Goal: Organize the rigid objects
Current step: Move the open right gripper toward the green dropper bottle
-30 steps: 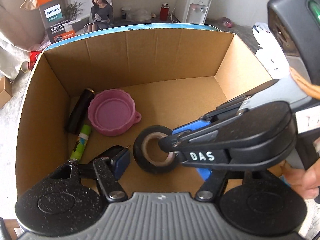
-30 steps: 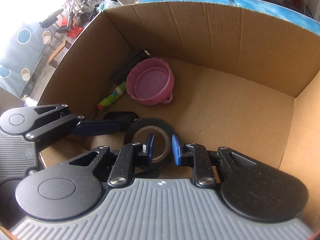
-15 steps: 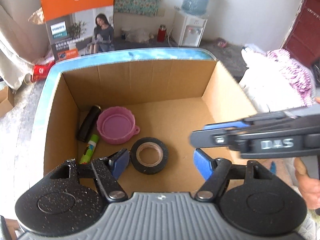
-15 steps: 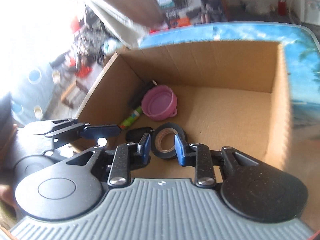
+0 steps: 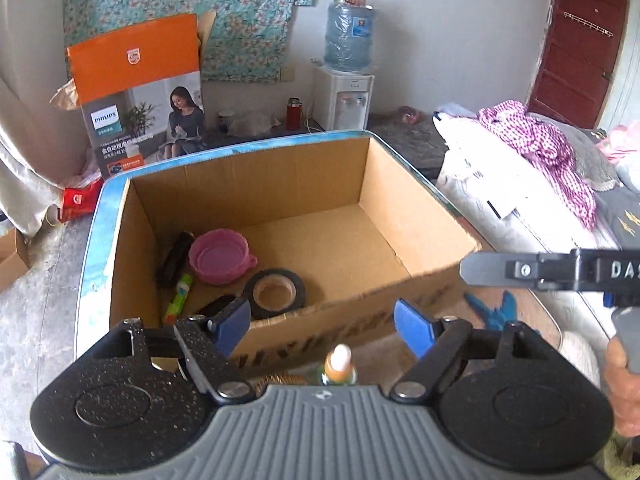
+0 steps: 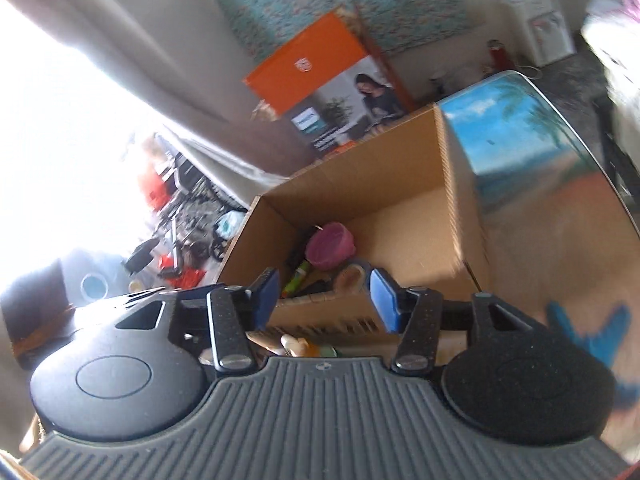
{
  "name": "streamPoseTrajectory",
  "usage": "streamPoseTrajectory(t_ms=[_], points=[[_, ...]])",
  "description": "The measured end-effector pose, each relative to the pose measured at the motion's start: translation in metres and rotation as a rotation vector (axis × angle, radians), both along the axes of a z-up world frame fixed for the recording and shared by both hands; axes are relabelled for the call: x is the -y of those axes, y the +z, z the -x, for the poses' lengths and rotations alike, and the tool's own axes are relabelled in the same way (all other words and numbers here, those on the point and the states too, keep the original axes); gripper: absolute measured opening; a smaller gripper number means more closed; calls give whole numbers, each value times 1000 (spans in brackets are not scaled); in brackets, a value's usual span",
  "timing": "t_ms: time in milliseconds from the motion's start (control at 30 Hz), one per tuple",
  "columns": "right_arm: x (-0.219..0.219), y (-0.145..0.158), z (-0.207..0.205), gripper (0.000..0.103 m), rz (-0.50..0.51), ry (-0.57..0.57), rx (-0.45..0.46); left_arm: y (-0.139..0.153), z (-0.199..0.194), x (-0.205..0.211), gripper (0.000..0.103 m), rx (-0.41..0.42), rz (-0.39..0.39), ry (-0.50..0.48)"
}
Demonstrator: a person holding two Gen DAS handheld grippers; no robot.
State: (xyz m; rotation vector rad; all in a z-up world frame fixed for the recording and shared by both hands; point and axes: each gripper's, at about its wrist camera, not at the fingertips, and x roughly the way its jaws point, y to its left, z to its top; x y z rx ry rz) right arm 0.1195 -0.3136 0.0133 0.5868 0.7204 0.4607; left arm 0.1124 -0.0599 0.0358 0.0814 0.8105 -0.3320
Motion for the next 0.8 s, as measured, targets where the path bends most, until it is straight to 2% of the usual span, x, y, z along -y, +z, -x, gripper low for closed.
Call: streamPoseTrajectory(t_ms=[133,233,400,600,800], points=[[-3,-27,15,56,-10,-34,-46,-9,14,-1,84,-5,23,-22],[-7,-47,21,56,-35,-37,-79,-19,26,3,86,17,-12,-35],[-12,-63,26,59,-50,-31,-94,-39,37,10,87,22,-54,-50],[-22,-57,22,62,-23,-1,-73,-63,47,19,87,33,-95,-81],[-46,-47,17,63,31,68,-10,-73,50,31,87,99,-154,-103]])
